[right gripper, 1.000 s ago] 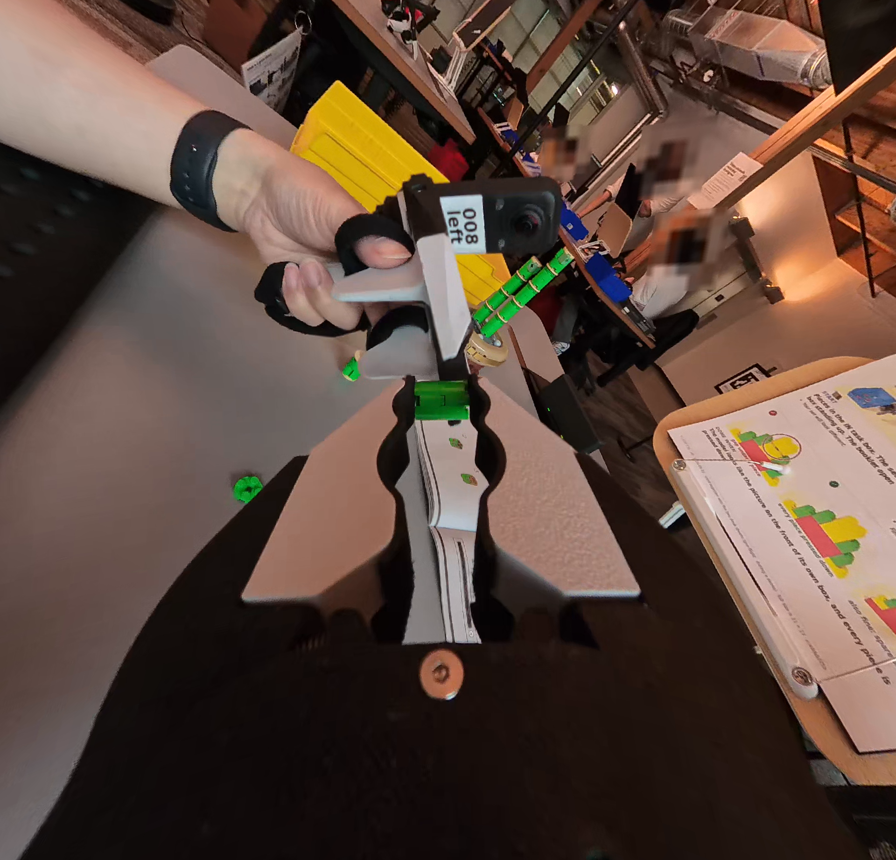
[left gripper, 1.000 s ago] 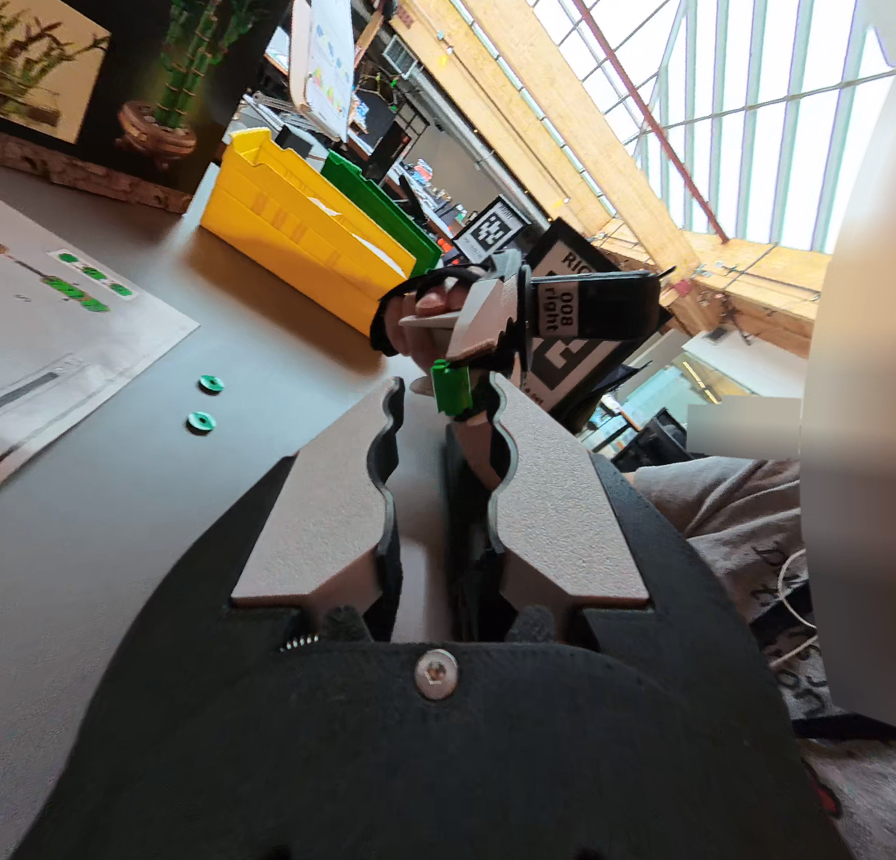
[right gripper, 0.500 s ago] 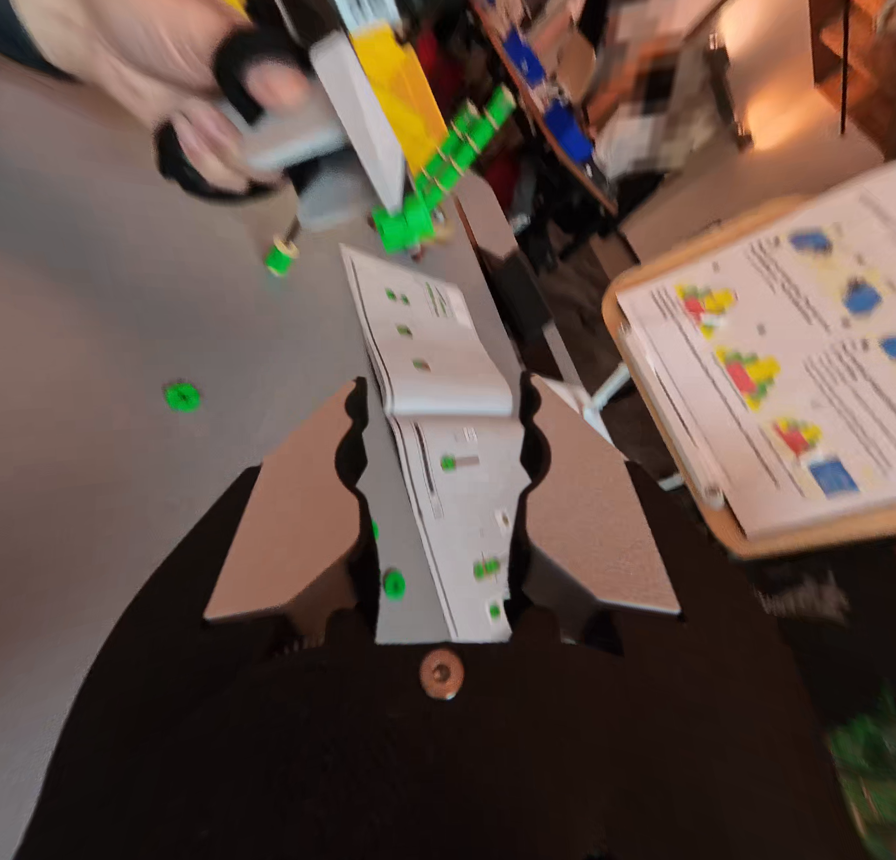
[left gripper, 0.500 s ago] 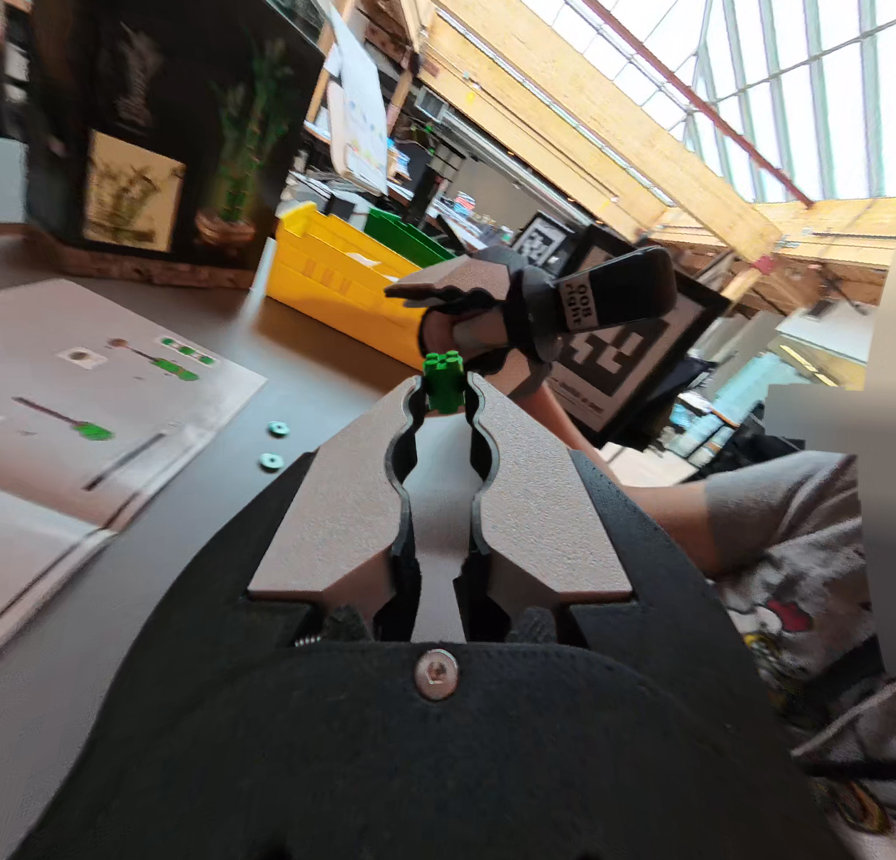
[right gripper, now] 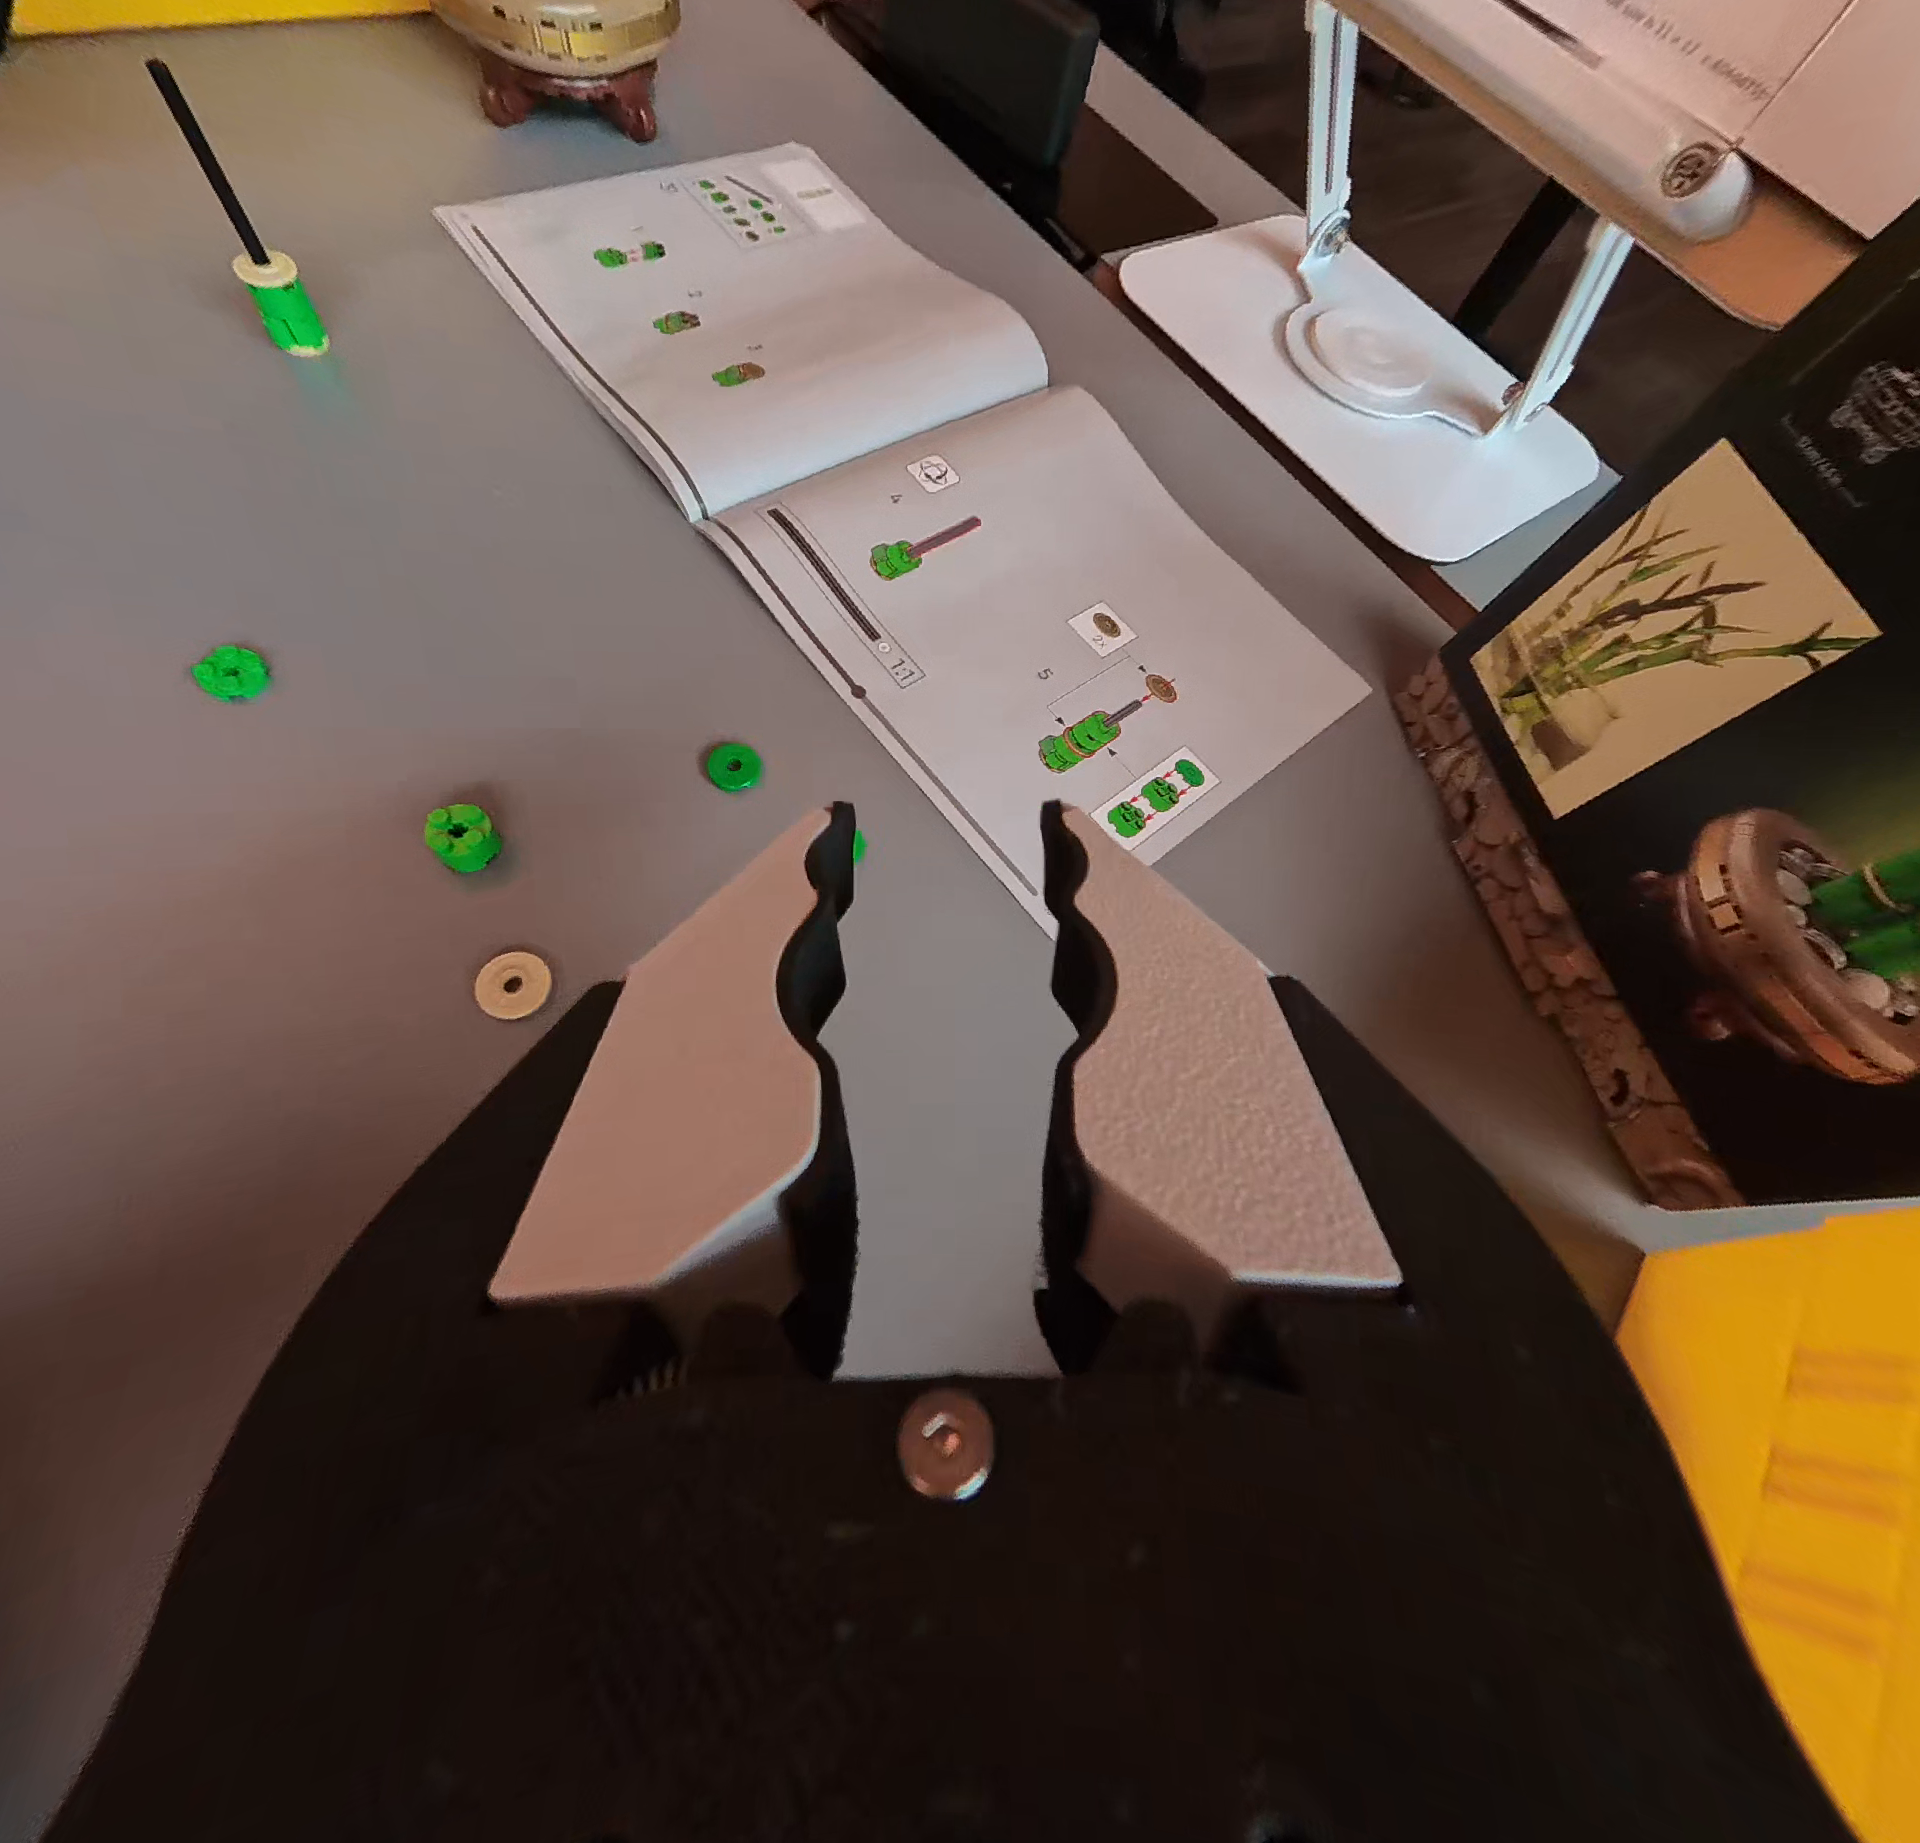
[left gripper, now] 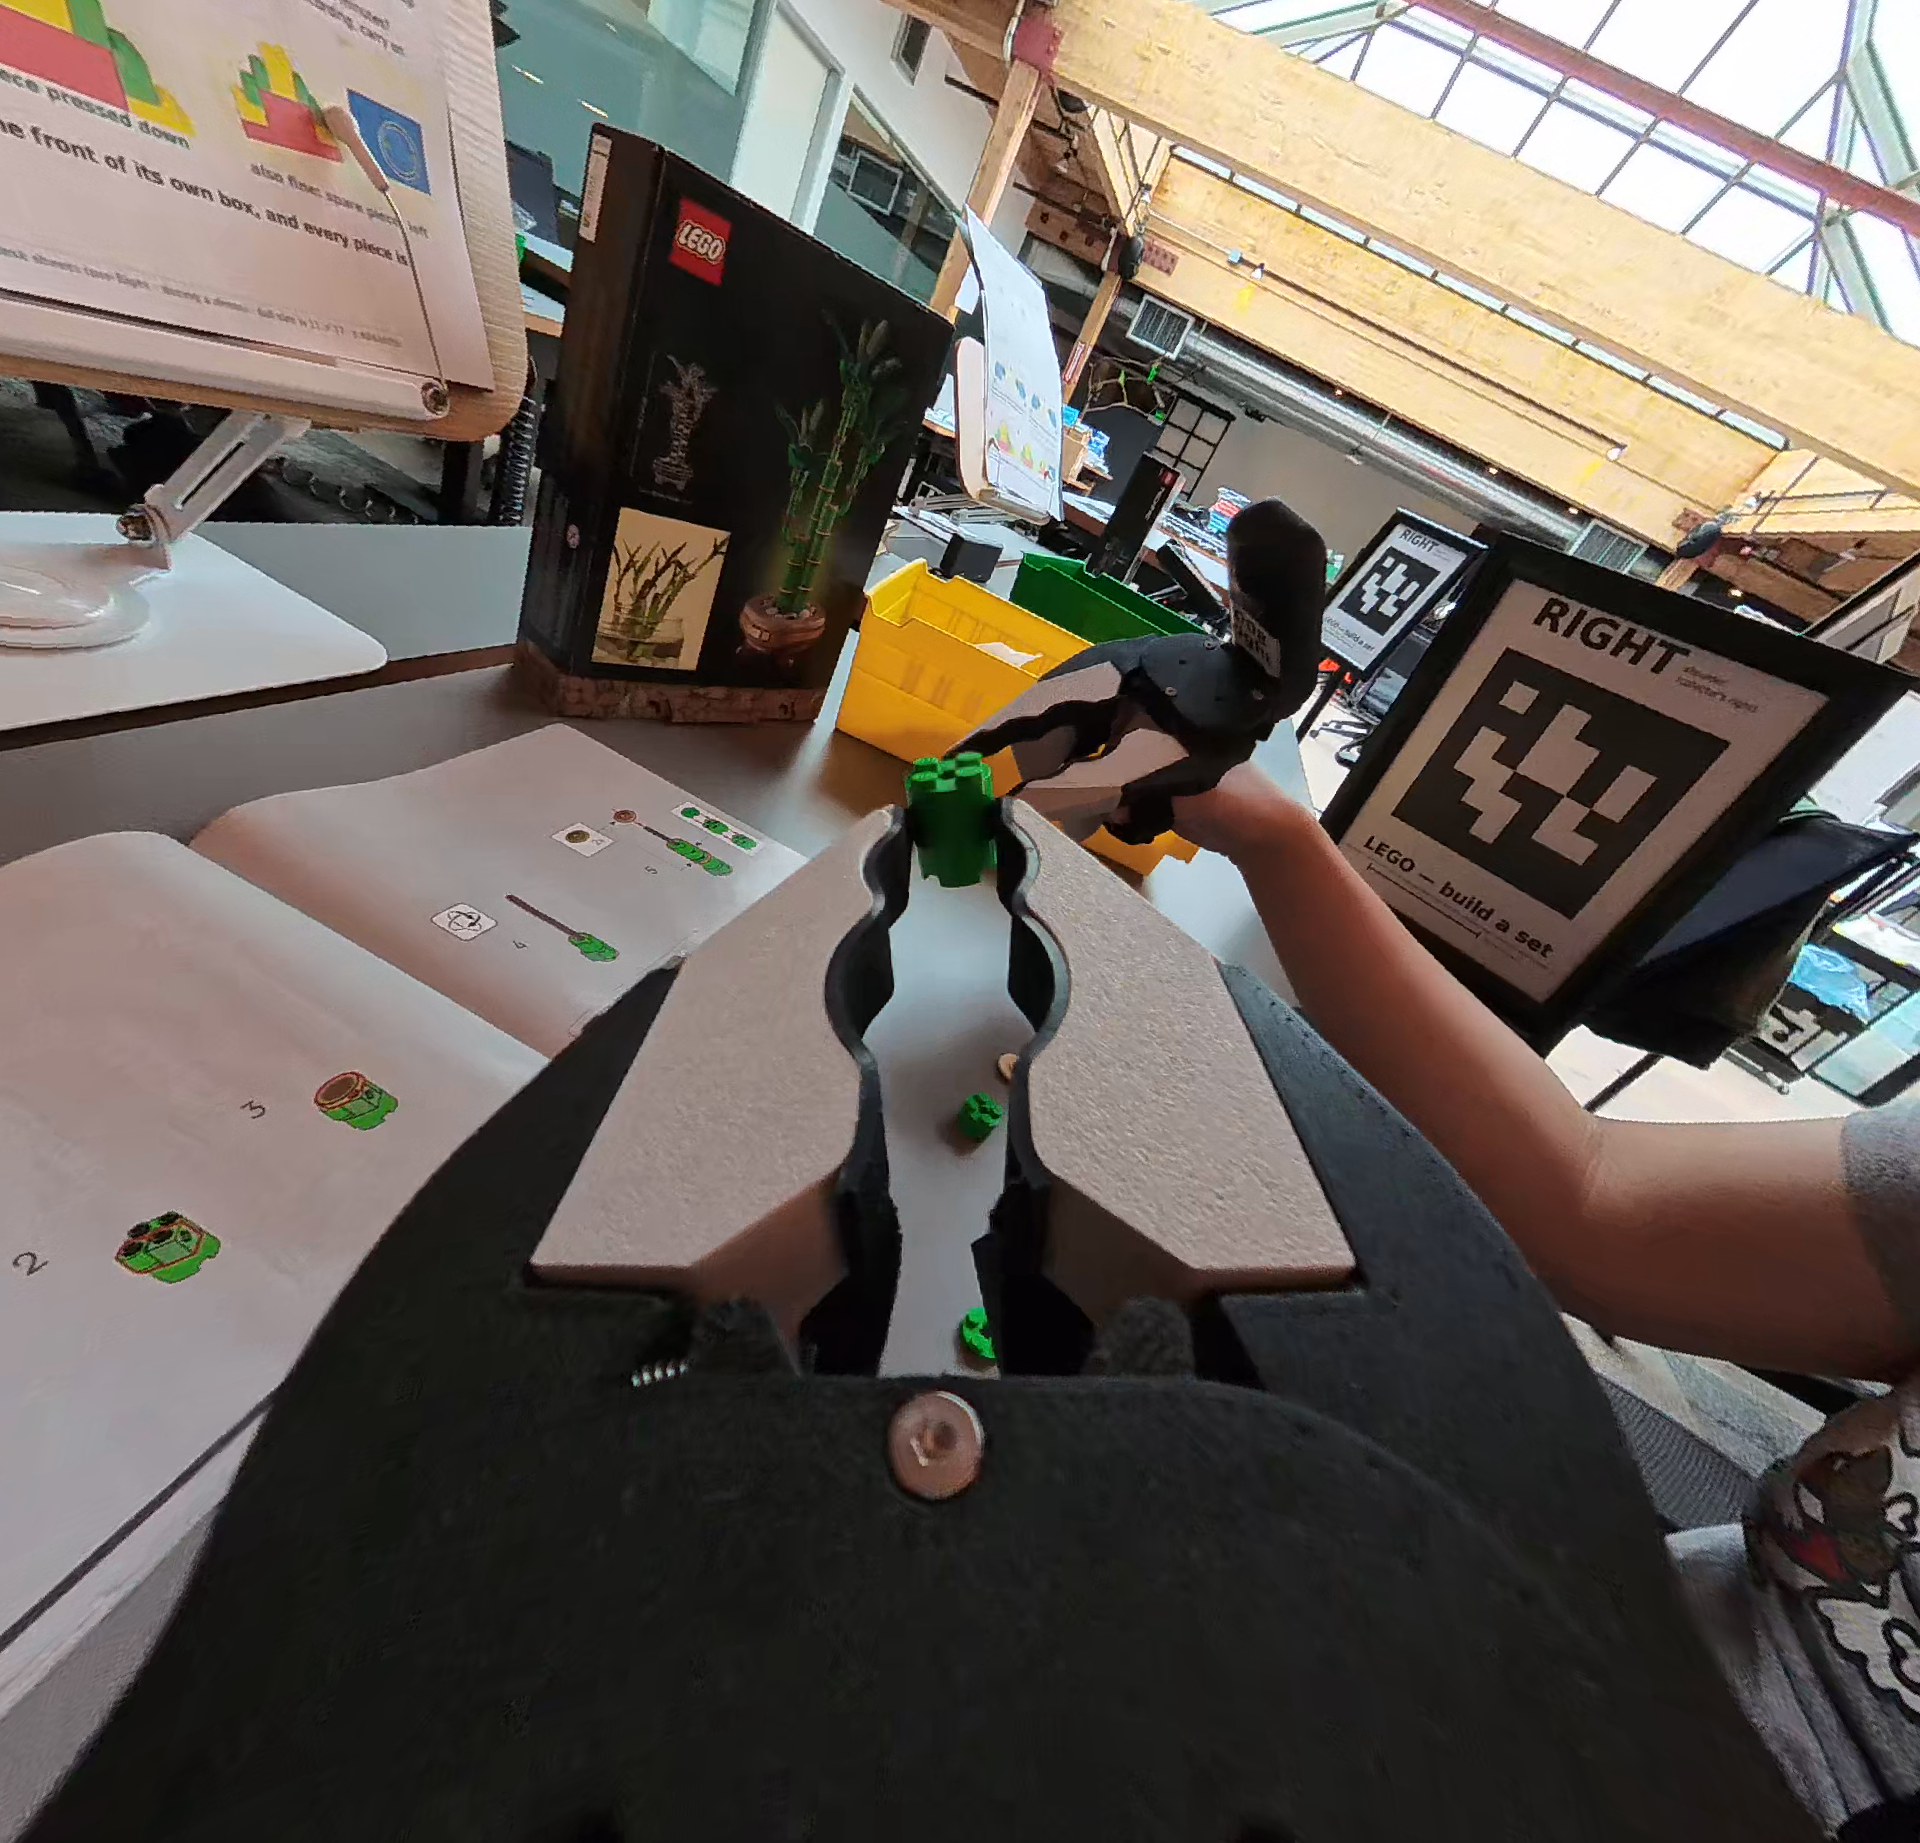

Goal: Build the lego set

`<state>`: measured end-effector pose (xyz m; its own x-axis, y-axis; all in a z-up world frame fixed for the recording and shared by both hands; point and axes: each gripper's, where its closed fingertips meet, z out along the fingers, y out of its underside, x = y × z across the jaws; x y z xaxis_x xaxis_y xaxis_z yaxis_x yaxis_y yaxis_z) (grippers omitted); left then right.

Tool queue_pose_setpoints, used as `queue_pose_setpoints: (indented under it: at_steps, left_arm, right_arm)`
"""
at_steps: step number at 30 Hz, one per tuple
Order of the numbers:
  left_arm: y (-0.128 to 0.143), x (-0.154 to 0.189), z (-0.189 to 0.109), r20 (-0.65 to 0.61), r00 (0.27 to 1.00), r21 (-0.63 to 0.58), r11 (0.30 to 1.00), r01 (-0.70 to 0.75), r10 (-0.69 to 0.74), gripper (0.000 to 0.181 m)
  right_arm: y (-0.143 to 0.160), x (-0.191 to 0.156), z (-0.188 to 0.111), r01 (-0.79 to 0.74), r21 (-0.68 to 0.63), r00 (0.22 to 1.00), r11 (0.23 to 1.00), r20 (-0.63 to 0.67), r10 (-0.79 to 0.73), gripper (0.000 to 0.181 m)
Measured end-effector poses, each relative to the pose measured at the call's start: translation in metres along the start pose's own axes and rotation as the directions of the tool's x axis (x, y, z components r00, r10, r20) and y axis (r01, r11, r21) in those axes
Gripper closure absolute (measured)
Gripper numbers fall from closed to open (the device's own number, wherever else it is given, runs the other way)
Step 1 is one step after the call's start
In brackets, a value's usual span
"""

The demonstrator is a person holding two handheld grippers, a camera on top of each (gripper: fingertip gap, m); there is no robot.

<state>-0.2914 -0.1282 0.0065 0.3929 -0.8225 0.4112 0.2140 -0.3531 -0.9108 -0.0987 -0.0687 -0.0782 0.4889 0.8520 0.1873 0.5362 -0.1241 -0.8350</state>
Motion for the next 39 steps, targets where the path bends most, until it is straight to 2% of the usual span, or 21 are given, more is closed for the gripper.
queue_pose_setpoints:
  at_steps: [1, 4, 8, 10, 16, 21, 27, 39]
  left_arm:
    - [0.002, 0.001, 0.002, -0.008, 1.0, -0.007, 1.0, 0.008, -0.008, 0.167]
    - [0.006, 0.008, 0.006, -0.06, 0.997, -0.017, 0.999, 0.051, -0.052, 0.167]
    - [0.002, 0.041, 0.014, -0.276, 0.943, 0.01, 0.981, 0.195, -0.185, 0.168]
    - [0.01, 0.049, 0.02, -0.309, 0.93, -0.031, 0.98, 0.197, -0.197, 0.168]
    - [0.031, 0.051, 0.033, -0.27, 0.947, -0.1, 0.984, 0.15, -0.172, 0.168]
    - [0.043, 0.051, 0.04, -0.252, 0.954, -0.141, 0.982, 0.129, -0.162, 0.168]
    - [0.045, 0.045, 0.041, -0.236, 0.956, -0.14, 0.979, 0.146, -0.177, 0.168]
    - [0.043, 0.048, 0.039, -0.258, 0.949, -0.14, 0.979, 0.147, -0.179, 0.168]
  right_arm:
    - [0.002, 0.0, 0.002, 0.016, -0.018, 1.0, 1.0, -0.011, -0.016, 0.146]
    - [0.009, 0.003, 0.007, 0.073, -0.079, 0.996, 0.994, -0.053, -0.078, 0.145]
    - [0.015, 0.009, 0.01, 0.148, -0.135, 0.98, 0.98, -0.112, -0.164, 0.145]
    - [0.012, 0.014, 0.008, 0.171, -0.132, 0.97, 0.976, -0.149, -0.19, 0.145]
    - [0.024, 0.018, 0.014, 0.196, -0.22, 0.956, 0.956, -0.173, -0.236, 0.147]
    - [0.062, 0.026, 0.021, 0.083, -0.396, 0.973, 0.914, -0.166, -0.16, 0.157]
    - [0.073, 0.025, 0.03, 0.001, -0.405, 0.987, 0.914, -0.145, -0.065, 0.161]
    - [0.084, 0.022, 0.031, 0.014, -0.471, 0.989, 0.882, -0.126, -0.083, 0.16]
